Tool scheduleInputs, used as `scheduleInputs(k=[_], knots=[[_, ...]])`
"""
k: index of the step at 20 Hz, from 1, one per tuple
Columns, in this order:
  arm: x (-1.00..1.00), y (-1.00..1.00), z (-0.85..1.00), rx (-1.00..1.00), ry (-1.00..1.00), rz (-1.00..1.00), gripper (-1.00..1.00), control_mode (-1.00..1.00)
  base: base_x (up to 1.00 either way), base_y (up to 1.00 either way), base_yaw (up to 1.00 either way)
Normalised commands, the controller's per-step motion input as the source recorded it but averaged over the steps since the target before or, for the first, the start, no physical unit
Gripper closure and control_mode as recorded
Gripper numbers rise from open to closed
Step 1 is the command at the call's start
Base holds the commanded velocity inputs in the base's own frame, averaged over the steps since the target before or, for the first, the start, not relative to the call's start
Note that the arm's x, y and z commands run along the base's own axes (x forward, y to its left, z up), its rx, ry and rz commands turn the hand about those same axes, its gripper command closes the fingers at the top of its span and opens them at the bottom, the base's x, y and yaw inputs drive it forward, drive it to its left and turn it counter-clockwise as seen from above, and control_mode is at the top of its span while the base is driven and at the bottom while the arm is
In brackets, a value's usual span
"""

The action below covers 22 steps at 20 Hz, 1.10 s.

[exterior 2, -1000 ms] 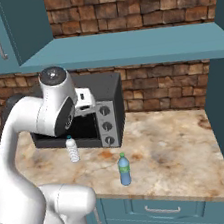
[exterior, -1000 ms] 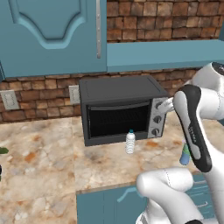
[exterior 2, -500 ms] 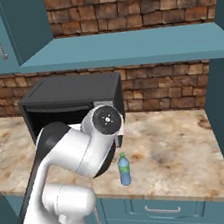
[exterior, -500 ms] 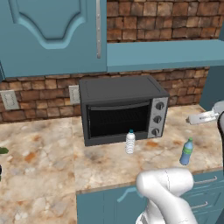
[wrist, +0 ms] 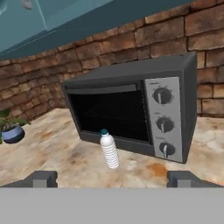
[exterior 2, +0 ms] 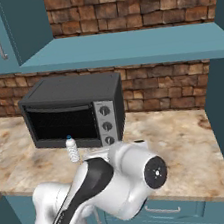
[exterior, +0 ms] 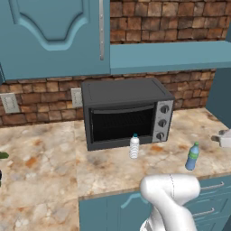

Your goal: Take the bottled waters from the counter and place them in the freezer to freeze. Close the freezer door after placing the bottles.

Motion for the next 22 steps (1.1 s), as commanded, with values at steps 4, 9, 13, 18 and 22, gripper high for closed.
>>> scheduleInputs(k=[4, 9, 13, 18, 22], knots=[[-0.12, -0.21, -0.28, 0.00, -0.35, 0.18, -1.00, -1.00, 0.00, 0.00, 0.00], [-0.07, -0.39, -0.31, 0.01, -0.19, 0.15, -1.00, -1.00, 0.00, 0.00, 0.00], [-0.02, -0.36, -0.36, 0.01, -0.11, 0.12, -1.00, -1.00, 0.00, 0.00, 0.00], [0.00, -0.23, -0.50, 0.03, -0.03, 0.10, -1.00, -1.00, 0.00, 0.00, 0.00], [0.00, -0.03, -0.56, 0.01, 0.00, 0.04, -1.00, -1.00, 0.00, 0.00, 0.00]])
